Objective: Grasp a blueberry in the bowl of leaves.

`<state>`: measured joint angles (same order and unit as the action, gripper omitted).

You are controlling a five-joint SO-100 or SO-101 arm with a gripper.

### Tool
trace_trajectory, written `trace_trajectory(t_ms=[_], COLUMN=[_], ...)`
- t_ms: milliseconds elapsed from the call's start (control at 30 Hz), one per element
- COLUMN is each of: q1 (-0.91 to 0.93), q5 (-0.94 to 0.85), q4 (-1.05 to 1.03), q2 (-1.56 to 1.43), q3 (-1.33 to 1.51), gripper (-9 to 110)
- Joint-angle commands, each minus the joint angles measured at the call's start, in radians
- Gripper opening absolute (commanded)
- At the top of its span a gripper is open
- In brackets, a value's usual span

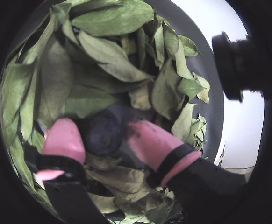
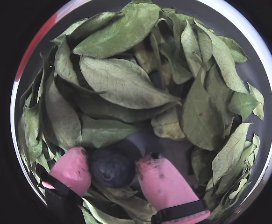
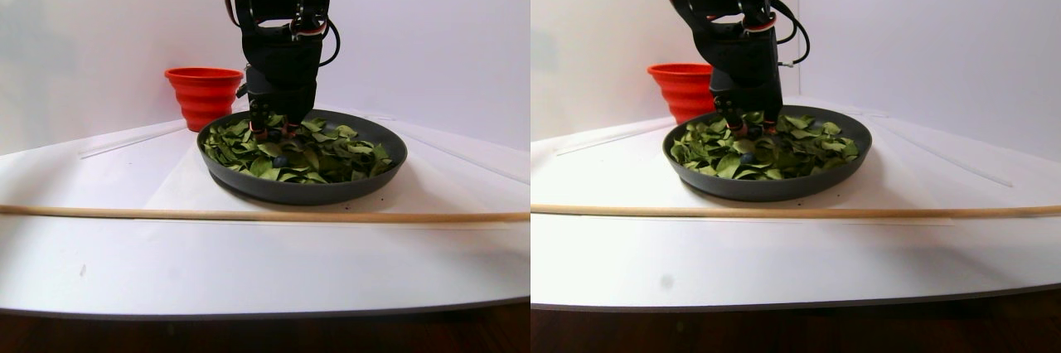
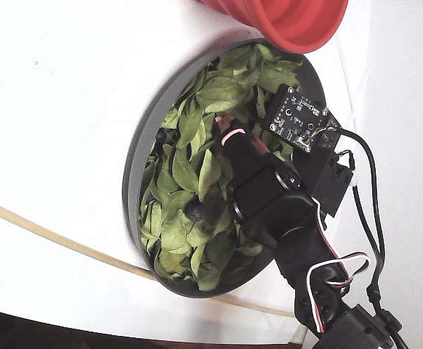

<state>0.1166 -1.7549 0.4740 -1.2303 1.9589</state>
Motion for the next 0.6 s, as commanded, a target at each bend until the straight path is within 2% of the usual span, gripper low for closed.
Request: trace_trajectory(t_ms=[0,567], q1=[0.015,0.017], q5=[0.009,0.014], q4=[0.014,0.012], q2=[-0.009,-0.011], q3=[-0.035,-0.028], gripper=[18,14])
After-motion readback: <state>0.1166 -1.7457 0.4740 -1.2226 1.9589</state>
